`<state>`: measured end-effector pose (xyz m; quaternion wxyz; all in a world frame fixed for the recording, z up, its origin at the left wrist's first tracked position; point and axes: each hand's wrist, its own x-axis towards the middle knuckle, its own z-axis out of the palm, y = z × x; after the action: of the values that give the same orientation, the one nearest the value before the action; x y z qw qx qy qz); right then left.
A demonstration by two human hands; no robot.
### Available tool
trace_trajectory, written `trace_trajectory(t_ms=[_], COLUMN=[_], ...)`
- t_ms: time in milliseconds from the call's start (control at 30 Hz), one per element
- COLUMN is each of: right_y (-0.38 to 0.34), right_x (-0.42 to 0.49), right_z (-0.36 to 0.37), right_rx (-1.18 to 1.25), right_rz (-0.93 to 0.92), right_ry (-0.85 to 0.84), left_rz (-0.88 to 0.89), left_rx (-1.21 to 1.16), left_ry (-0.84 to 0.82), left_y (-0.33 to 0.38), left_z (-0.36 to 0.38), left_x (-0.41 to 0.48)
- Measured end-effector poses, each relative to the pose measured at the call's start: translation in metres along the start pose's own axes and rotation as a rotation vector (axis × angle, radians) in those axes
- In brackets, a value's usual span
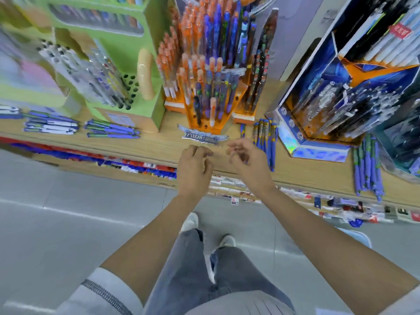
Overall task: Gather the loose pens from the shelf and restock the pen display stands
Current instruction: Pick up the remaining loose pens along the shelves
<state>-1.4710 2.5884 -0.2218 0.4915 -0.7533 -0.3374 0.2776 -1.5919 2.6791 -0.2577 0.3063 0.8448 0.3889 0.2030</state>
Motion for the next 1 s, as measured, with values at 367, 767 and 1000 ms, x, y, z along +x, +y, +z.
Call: trace_trajectory(t_ms=[367,767,1000], right_y=[-0.026,-0.079,-0.071], right_x=[0.028,0.072,0.079], right_z=[0.164,0.304,0.325], right_rx=[-0.511,-0.766,-0.893], right_rz=[-0.125,-0.169,-0.104], right_ry=[-0.414,-0.139,-0.105], left_rz=[-0.167,-0.038,-0.022], left_rx=[0.360,0.092,0.057], left_ry=[-0.315,-0.181,-0.235], left_y=[-0.158,-0.256,-0.276], left_z=[-0.106,-0.211,-0.210], left_x=[0.002,0.047,0.057])
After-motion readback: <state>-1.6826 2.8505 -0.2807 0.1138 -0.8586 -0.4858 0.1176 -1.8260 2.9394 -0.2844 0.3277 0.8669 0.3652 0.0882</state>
